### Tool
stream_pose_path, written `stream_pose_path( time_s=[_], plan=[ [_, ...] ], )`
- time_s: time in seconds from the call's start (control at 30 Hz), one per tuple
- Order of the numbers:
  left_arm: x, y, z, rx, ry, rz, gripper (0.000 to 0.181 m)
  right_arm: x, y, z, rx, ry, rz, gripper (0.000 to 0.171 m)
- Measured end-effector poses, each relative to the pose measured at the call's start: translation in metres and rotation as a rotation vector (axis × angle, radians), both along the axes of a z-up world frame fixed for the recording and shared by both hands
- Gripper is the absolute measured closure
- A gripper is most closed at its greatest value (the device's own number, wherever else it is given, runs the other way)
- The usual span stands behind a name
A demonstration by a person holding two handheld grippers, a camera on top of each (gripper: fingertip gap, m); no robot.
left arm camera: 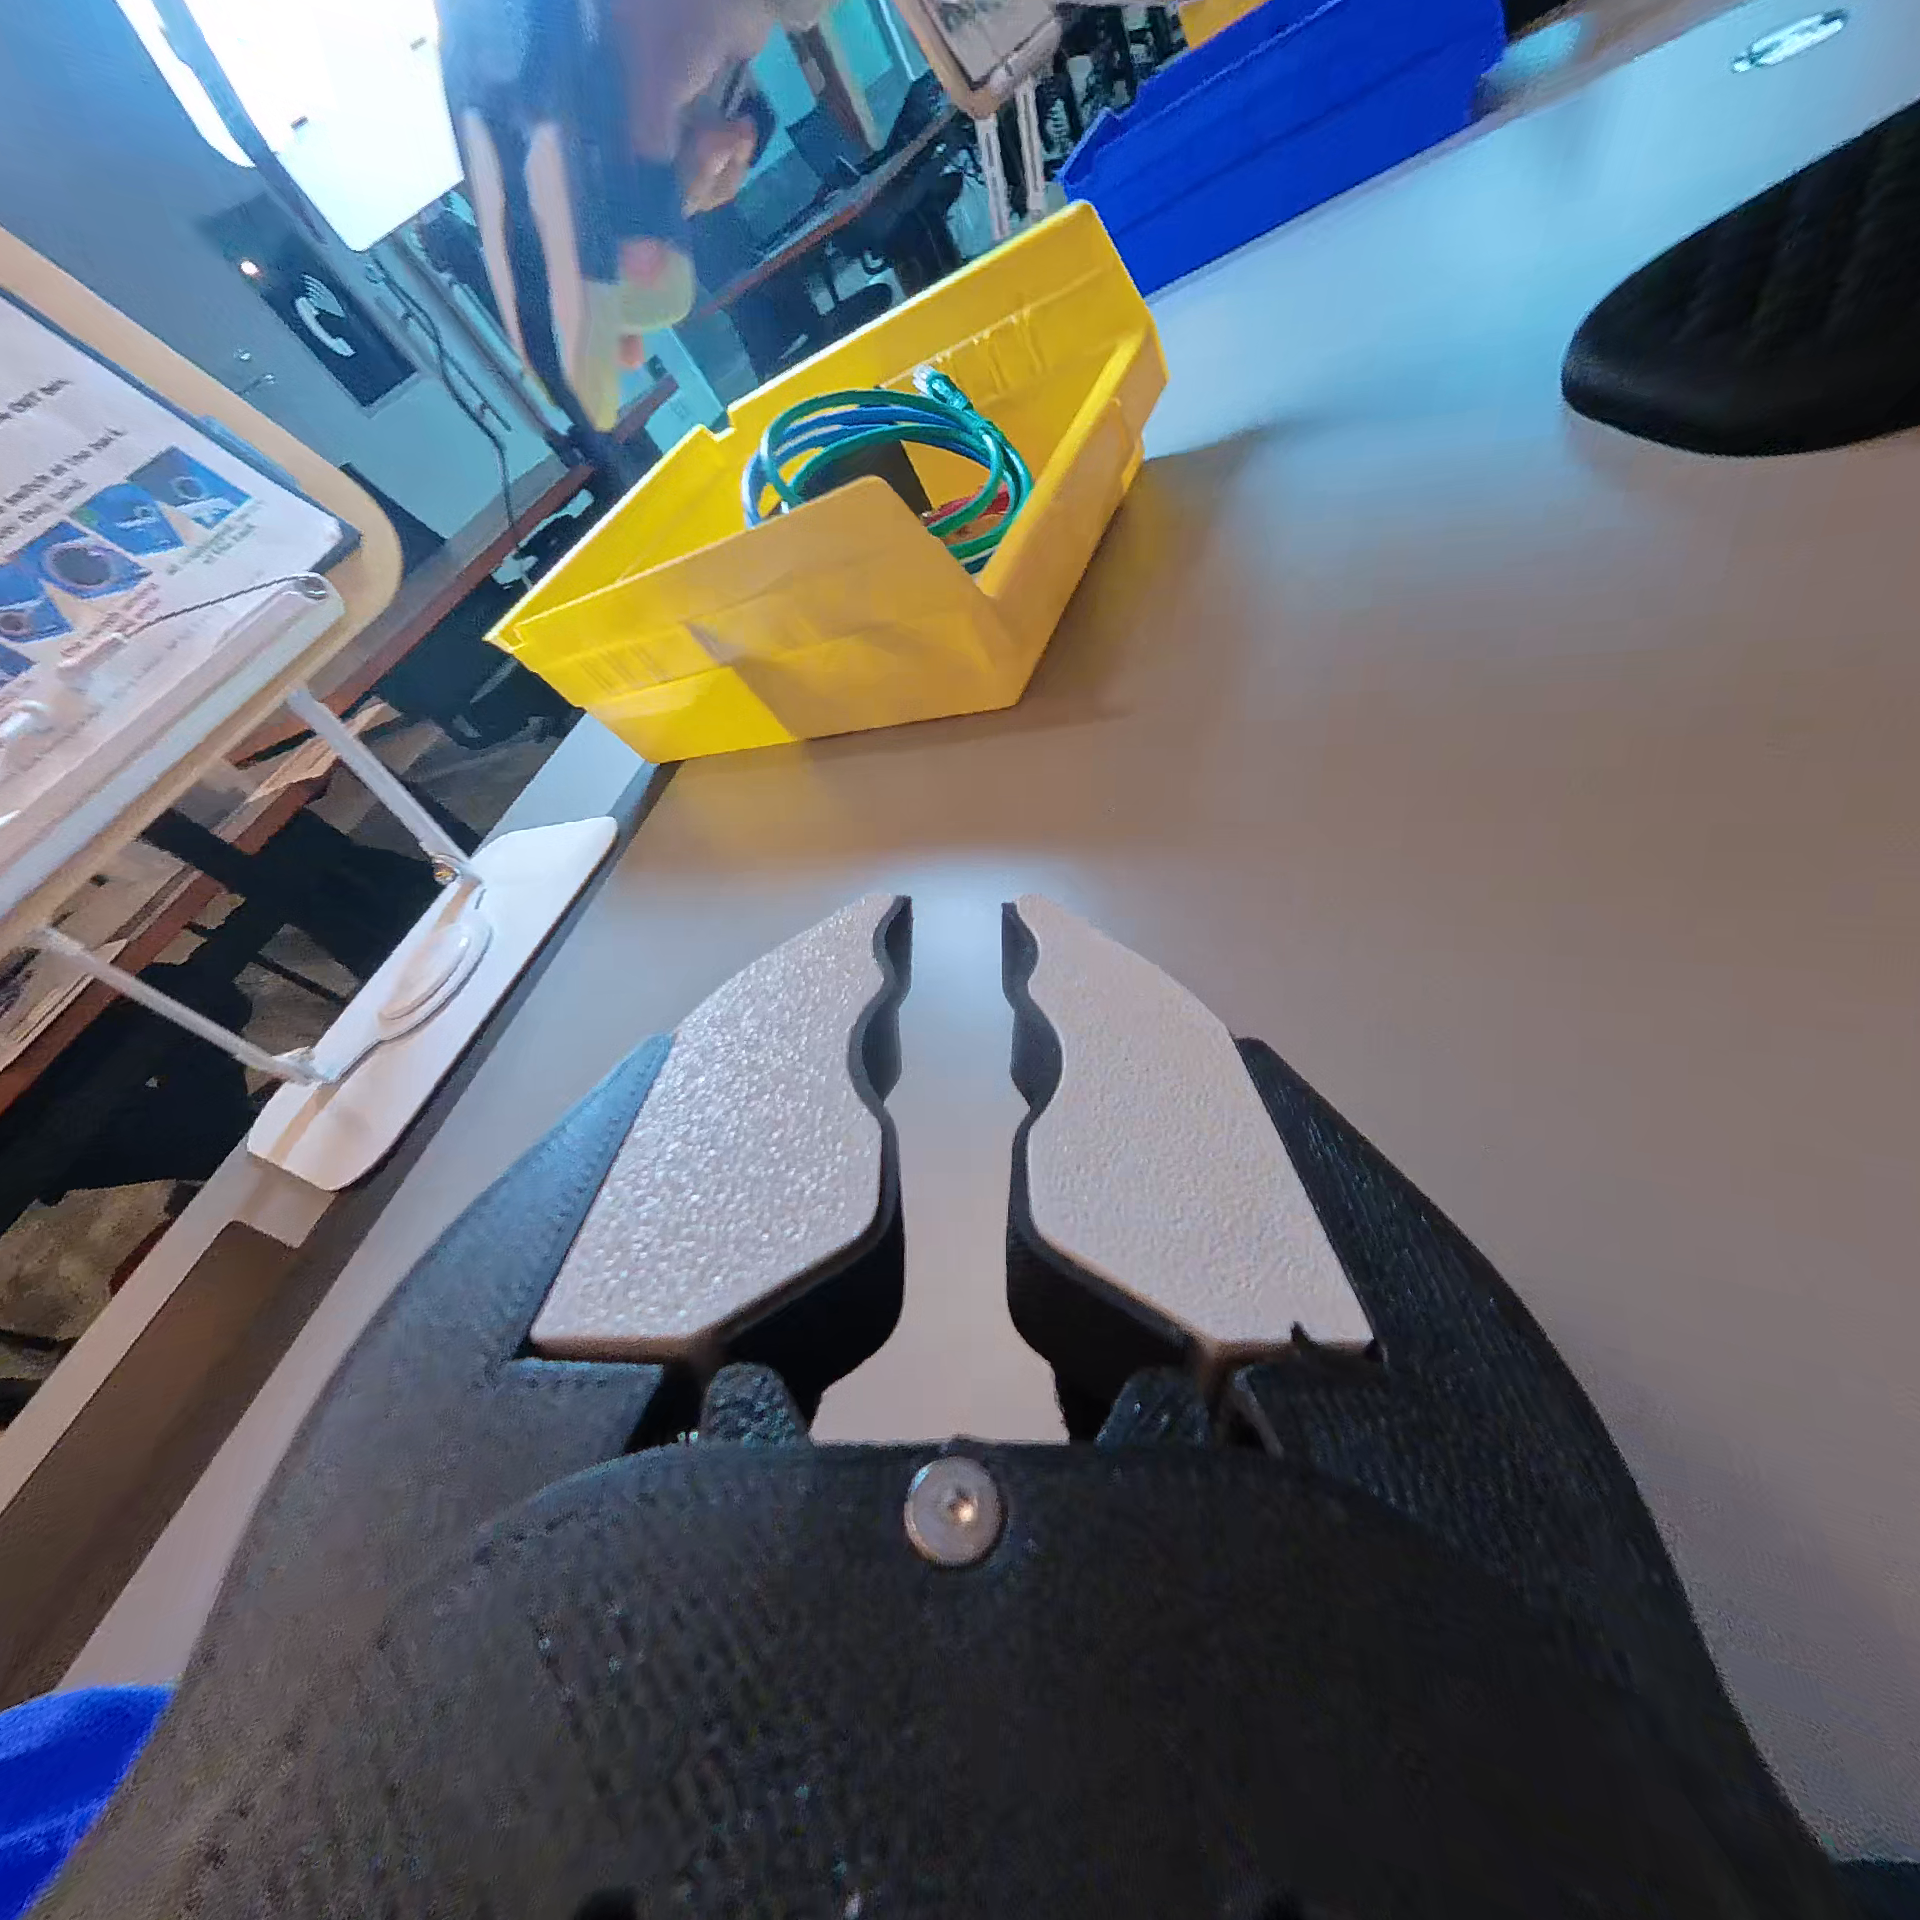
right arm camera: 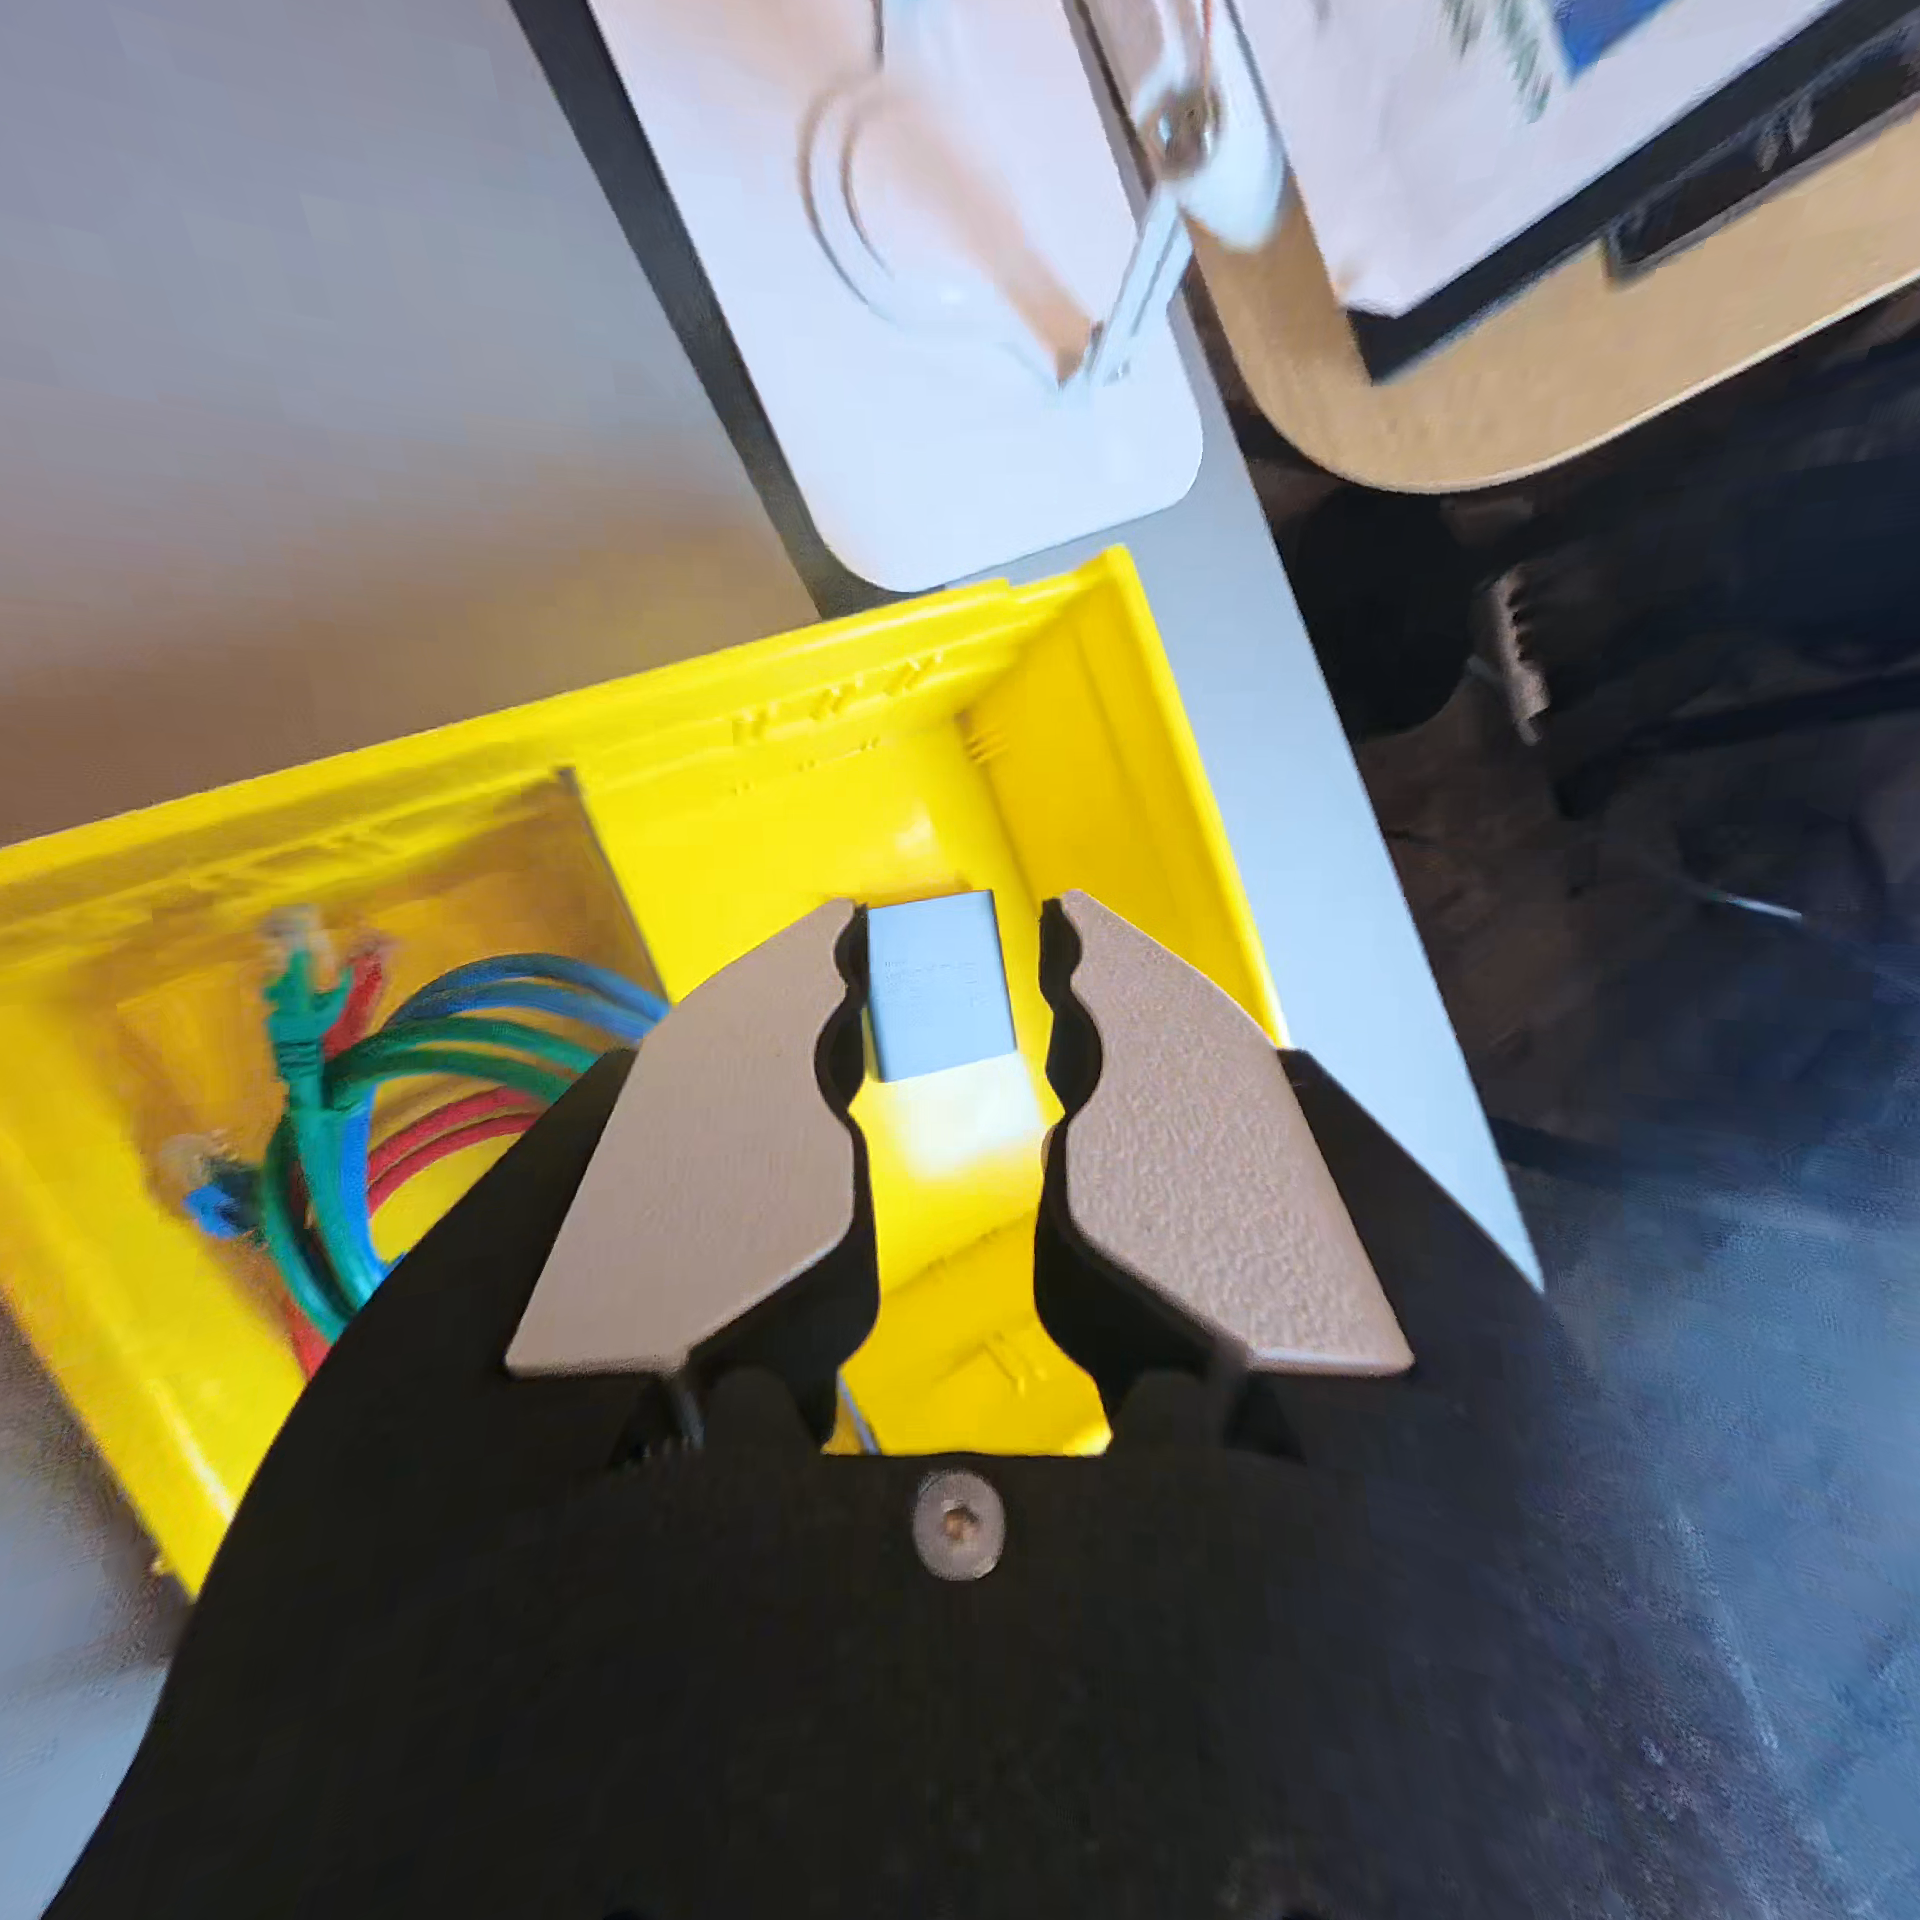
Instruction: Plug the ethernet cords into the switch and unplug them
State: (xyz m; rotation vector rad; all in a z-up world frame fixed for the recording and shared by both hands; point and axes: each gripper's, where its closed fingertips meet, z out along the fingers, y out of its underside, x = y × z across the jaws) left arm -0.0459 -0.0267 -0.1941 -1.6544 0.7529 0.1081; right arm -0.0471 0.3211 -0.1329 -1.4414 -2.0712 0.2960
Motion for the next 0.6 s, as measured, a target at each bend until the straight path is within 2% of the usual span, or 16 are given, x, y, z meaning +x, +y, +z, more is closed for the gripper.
stream_pose_path(
  time_s=[0.07,0.17,0.27,0.37,0.47,0.6],
  plan=[
    [-0.006,-0.001,0.008,0.015,-0.008,0.026,0.164,0.013,-0.023,0.015,0.053,0.042,0.053,0.139],
    [-0.019,-0.005,0.023,0.010,-0.040,0.073,0.159,0.040,-0.067,0.018,0.108,0.065,0.139,0.139],
    [-0.043,-0.016,0.041,-0.010,-0.052,0.160,0.150,0.072,-0.107,0.004,0.126,0.068,0.192,0.139],
    [-0.078,-0.038,0.047,-0.088,-0.034,0.288,0.138,0.108,-0.131,-0.027,0.131,0.016,0.204,0.138],
    [-0.113,-0.065,0.030,-0.233,0.002,0.404,0.127,0.141,-0.135,-0.060,0.124,-0.056,0.172,0.130],
    [-0.160,-0.103,-0.021,-0.508,0.109,0.563,0.108,0.165,-0.120,-0.089,0.154,-0.142,0.116,0.121]
  ],
)
